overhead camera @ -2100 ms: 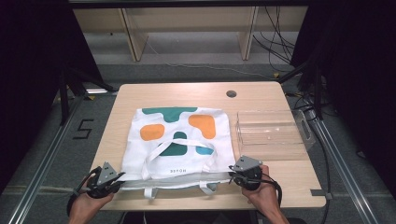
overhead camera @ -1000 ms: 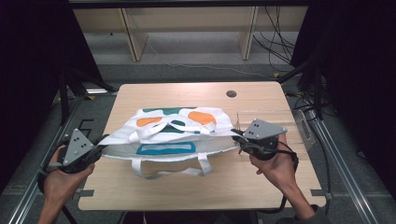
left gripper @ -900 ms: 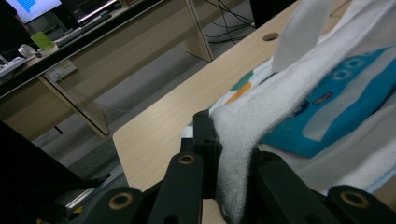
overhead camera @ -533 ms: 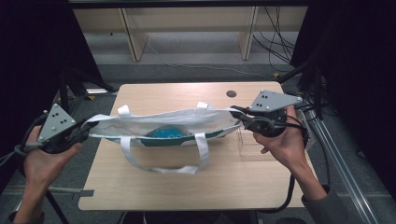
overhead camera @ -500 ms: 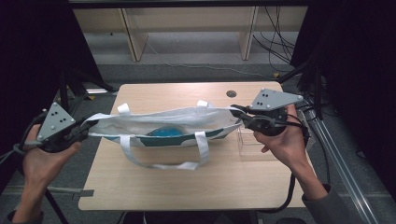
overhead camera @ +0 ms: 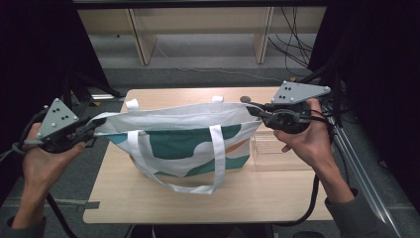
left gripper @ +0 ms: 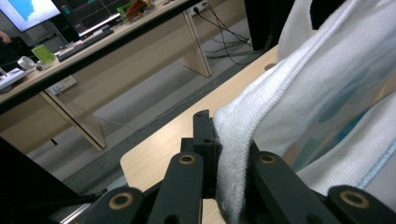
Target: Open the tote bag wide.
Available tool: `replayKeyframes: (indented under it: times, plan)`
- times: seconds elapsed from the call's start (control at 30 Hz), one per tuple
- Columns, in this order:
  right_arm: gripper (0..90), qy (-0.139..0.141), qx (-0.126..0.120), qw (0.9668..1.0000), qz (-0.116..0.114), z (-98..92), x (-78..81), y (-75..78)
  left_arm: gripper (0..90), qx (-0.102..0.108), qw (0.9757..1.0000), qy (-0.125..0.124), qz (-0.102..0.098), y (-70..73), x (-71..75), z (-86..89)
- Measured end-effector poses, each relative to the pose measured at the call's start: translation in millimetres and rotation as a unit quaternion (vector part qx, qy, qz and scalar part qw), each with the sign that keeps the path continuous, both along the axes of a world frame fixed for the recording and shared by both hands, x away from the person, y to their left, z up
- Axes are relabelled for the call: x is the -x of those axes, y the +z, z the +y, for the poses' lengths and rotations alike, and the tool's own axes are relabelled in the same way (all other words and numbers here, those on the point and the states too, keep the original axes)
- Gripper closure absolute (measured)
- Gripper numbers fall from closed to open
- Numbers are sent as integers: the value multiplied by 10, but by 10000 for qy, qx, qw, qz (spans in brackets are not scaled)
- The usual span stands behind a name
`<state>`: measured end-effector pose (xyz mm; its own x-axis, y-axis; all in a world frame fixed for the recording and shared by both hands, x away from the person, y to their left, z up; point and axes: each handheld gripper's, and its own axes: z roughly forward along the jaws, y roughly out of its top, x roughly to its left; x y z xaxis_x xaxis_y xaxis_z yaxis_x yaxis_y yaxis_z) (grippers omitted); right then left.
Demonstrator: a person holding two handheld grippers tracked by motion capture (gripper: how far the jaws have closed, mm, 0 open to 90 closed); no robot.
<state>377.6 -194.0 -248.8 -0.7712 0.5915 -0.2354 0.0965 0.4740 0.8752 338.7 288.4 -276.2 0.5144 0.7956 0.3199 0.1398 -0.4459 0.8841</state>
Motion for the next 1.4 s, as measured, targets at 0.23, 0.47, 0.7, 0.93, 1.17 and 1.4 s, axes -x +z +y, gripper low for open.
replayKeyframes:
  times: [0.23, 0.47, 0.7, 0.93, 1.17, 1.4]
  plan:
    - [869, -169, 87, 9998, 41, 14, -82, -187, 860, -128, 9999, 68, 84, -173, -115, -31]
    - [868, -199, 151, 9997, 72, 46, -131, -309, 858, -187, 9995, 151, 182, -352, -195, -27]
    - [868, -287, 278, 9991, 170, 101, -229, -453, 858, -218, 9987, 210, 409, -532, -337, -16]
    - [868, -401, 431, 9982, 142, 148, -326, -581, 857, -207, 9974, 239, 641, -688, -463, -25]
    - [867, -474, 534, 9971, 273, 187, -445, -865, 856, -110, 9945, 203, 1020, -1008, -660, 1]
    - [867, -538, 372, 9968, 451, 193, -456, -1160, 856, -328, 9912, 120, 1276, -1217, -694, 26]
